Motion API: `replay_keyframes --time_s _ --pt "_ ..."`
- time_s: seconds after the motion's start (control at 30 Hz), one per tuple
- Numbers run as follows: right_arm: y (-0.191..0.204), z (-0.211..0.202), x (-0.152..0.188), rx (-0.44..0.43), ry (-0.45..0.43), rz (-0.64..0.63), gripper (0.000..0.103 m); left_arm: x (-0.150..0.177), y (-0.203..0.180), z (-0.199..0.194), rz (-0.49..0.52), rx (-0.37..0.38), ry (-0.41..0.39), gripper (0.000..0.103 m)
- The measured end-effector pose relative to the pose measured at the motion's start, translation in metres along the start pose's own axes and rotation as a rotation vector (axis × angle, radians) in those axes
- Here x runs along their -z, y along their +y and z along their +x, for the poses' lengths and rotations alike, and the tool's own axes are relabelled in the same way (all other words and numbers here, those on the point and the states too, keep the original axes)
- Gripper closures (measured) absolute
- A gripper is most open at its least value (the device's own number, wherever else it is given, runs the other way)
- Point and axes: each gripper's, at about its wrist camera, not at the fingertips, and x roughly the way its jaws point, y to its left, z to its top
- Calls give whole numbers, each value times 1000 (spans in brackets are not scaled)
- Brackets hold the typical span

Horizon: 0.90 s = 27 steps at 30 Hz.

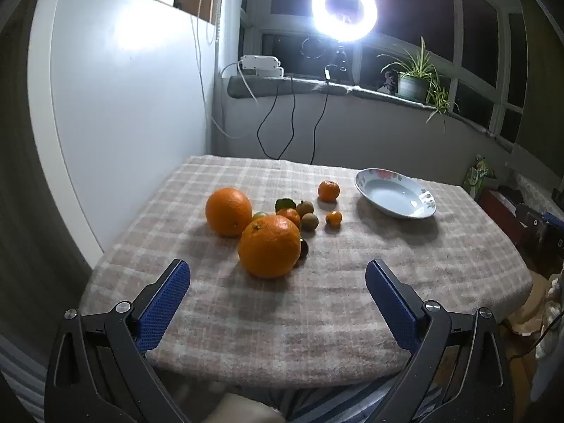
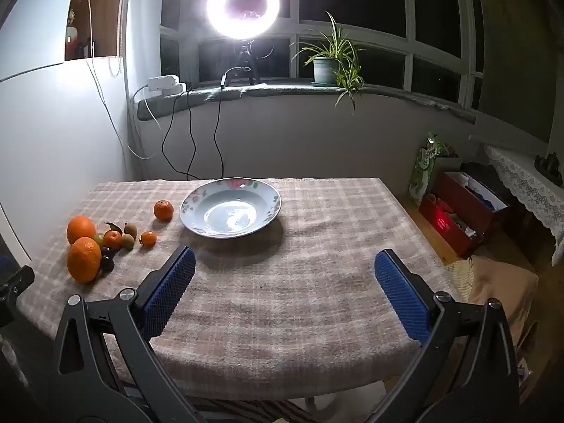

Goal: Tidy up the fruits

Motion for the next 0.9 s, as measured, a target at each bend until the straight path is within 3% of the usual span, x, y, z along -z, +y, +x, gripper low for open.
replay_keyframes --time_s 0.13,0.17,0.27,0.67,0.9 --pt "0 -1 2 10 -17 -11 0 8 7 -4 -15 -3 -15 3" --pt "0 -2 4 9 -18 -11 0 6 3 3 1 -17 39 3" --pt "6 -2 2 5 -3 -23 0 9 7 3 -16 -18 52 3" --pt "10 -1 2 -9 15 -37 0 13 12 0 -48 -13 49 3" --pt "13 23 -2 -30 66 -35 0 12 14 13 -60 -24 75 3"
